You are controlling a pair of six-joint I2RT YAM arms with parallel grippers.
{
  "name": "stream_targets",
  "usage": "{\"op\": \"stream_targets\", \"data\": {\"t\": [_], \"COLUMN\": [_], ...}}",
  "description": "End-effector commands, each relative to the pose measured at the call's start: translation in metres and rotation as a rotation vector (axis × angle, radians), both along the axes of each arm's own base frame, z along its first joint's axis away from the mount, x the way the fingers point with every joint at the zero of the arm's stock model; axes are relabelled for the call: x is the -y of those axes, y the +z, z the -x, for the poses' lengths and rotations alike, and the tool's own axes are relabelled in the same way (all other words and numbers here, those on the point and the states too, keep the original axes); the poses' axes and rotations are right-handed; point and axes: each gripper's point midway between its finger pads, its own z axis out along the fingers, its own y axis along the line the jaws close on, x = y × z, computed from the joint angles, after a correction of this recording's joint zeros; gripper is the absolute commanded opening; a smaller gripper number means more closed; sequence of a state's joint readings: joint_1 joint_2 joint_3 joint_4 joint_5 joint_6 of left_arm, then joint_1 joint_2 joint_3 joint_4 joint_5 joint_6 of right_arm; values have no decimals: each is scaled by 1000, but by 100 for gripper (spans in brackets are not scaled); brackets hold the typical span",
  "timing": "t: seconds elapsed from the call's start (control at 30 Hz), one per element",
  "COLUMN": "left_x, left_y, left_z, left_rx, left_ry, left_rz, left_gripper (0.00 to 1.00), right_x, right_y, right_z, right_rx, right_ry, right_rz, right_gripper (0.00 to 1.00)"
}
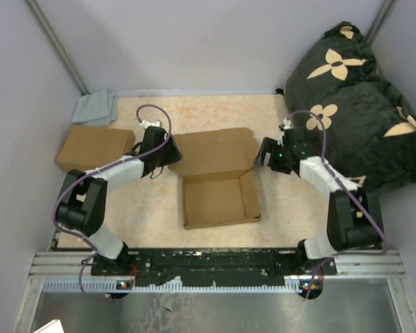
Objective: Fold the paper box
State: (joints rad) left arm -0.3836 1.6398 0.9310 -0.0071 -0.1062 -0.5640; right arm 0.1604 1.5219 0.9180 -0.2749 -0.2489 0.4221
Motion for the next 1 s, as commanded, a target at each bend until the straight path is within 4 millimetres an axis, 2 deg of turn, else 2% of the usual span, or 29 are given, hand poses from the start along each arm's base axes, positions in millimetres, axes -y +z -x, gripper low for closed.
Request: {"op": "stream_targets", "data": {"t": [0.0, 0.13, 0.3, 0.43, 0.6, 0.7, 0.73, 0.9, 0.97], "left_x": [2, 2, 0, 0, 3, 4, 5, 9, 12], "left_y": [15, 16, 16, 16, 17, 20, 22, 31, 36], "left_z": [-8, -9, -7, -5, -4, -4, -4, -2, 0], "left_rx": [38, 32, 29, 29, 32, 38, 40, 56, 53], "left_ry": [-11, -12, -14, -16, -34, -45, -51, -93, -113], "left_rz": [14, 4, -1, -2, 6, 8, 10, 8, 11], "left_gripper": [60, 57, 55, 55, 53, 51, 51, 48, 48], "right_x": [-11, -25, -20, -21, -30, -28, -26, -21, -19], "right_y": [19, 7, -13, -13, -22, -30, -32, -38, -41], "right_z": [34, 60, 67, 73, 84, 87, 87, 88, 88], "right_rx": [81, 71, 9, 6, -37, -57, -63, -91, -111], "right_ry": [78, 141, 134, 145, 190, 175, 168, 113, 91], "right_rz": [42, 132, 210, 247, 313, 380, 398, 499, 534], "right_gripper": [83, 77, 59, 44, 39, 36, 32, 1, 0]}}
